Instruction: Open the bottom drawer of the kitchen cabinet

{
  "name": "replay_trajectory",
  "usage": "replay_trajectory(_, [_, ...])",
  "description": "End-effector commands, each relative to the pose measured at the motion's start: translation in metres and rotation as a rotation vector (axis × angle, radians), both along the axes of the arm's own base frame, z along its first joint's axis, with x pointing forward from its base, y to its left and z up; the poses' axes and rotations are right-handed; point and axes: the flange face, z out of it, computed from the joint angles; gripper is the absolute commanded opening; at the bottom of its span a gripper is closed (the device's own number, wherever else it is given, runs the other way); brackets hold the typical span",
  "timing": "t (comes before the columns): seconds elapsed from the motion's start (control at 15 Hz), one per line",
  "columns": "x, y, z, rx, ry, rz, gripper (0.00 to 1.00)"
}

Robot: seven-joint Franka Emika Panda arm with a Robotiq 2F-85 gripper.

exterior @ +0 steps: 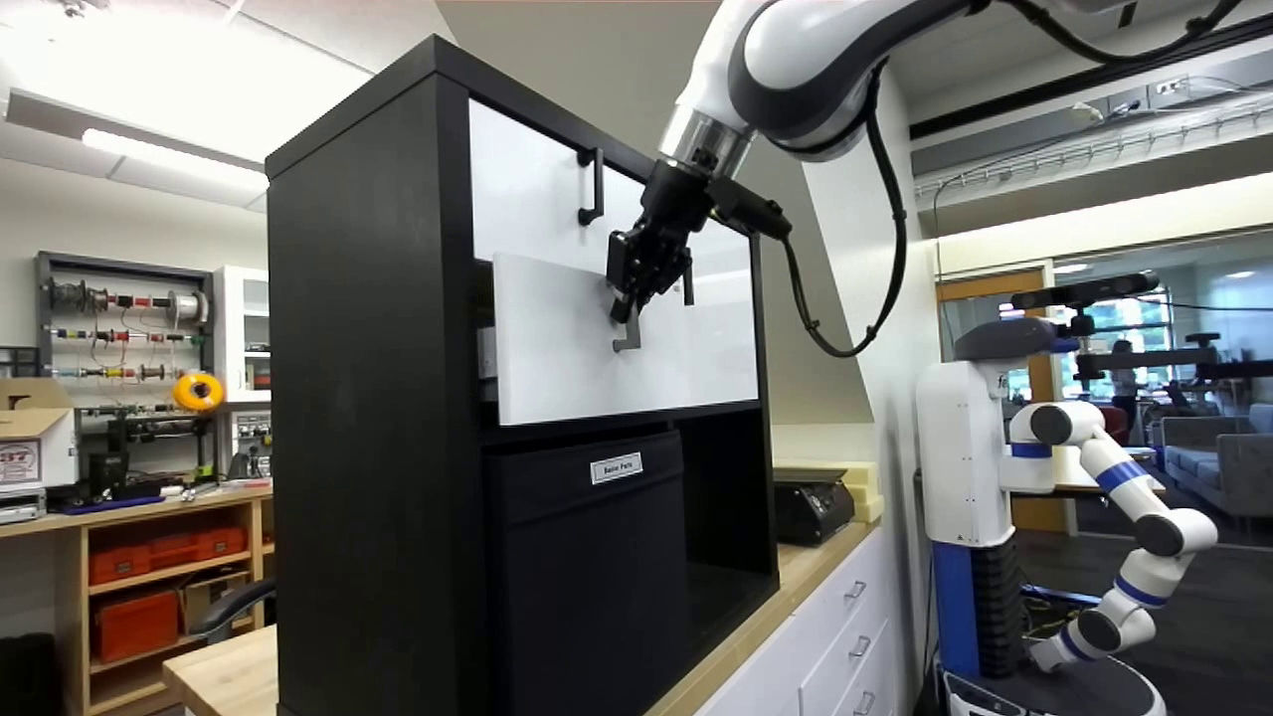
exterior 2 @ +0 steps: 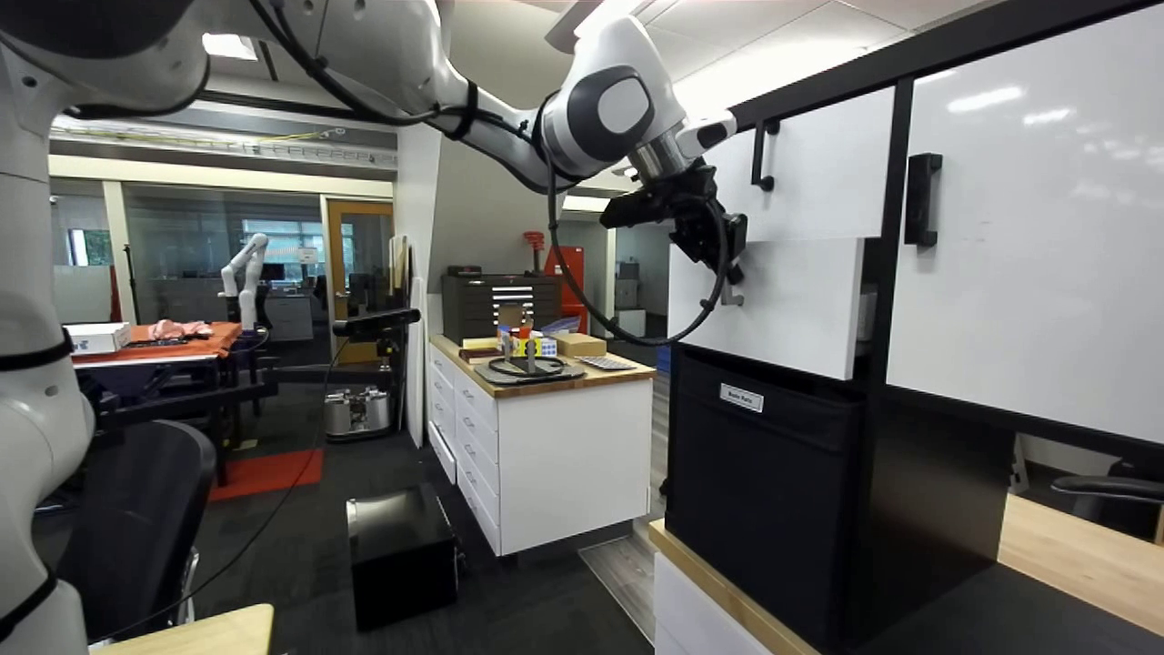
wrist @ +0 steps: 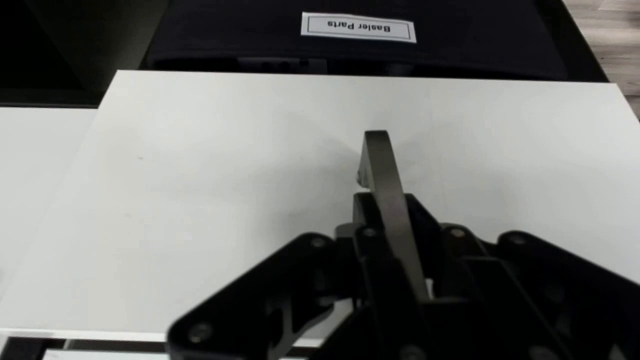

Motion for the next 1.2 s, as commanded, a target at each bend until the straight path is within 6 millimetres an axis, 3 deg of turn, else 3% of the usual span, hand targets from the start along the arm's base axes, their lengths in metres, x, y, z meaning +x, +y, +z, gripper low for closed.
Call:
replay_trajectory(0.0, [-0.051, -0.004, -0.021, 0.015, 0.013, 0.0, 0.06])
replay_trajectory(0.67, [-0.161, -0.011, -0.049, 0.034, -0.005, -0.026, 0.06])
replay_trajectory(0.93, [-0.192, -0.014, -0.053, 0.035, -0.018, -0.037, 0.05])
replay_trajectory(1.07, [-0.202, -0.014, -0.053, 0.031, -0.002, -0.036, 0.42])
replay_trajectory(1.13, [-0.206, -0.015, -0.062, 0.027, 0.027, -0.035, 0.48])
